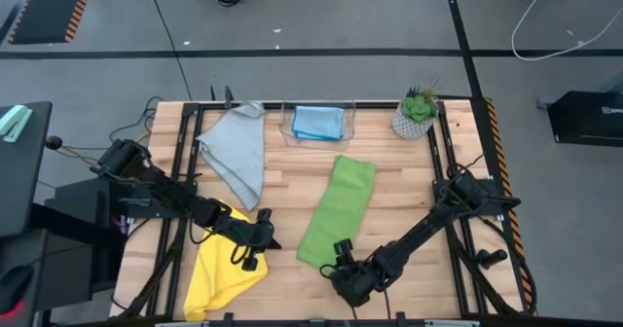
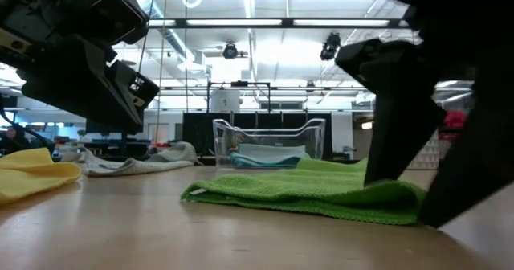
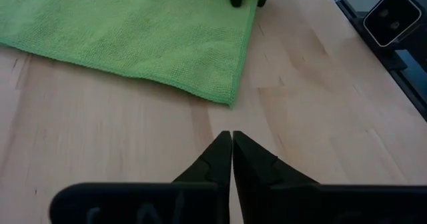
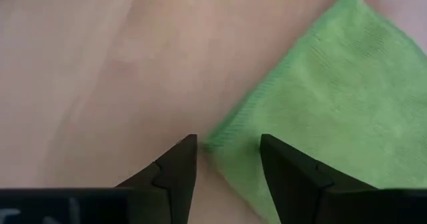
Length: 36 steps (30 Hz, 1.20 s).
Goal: Fold microfiber towels
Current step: Fold the green microfiber towel
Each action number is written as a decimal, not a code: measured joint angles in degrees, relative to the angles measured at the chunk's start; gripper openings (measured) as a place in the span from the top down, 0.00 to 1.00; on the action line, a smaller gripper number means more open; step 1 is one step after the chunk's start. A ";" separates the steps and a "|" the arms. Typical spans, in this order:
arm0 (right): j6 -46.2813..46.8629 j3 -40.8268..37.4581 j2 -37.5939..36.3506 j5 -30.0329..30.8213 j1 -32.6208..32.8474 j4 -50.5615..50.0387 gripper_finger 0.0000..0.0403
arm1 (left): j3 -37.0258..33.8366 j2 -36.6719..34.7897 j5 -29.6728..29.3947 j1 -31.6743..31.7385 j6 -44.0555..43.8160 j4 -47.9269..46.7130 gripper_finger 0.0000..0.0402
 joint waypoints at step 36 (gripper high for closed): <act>27.97 -0.11 -13.80 14.73 8.60 -3.53 0.93 | 7.58 6.75 -0.28 0.15 14.65 1.77 0.74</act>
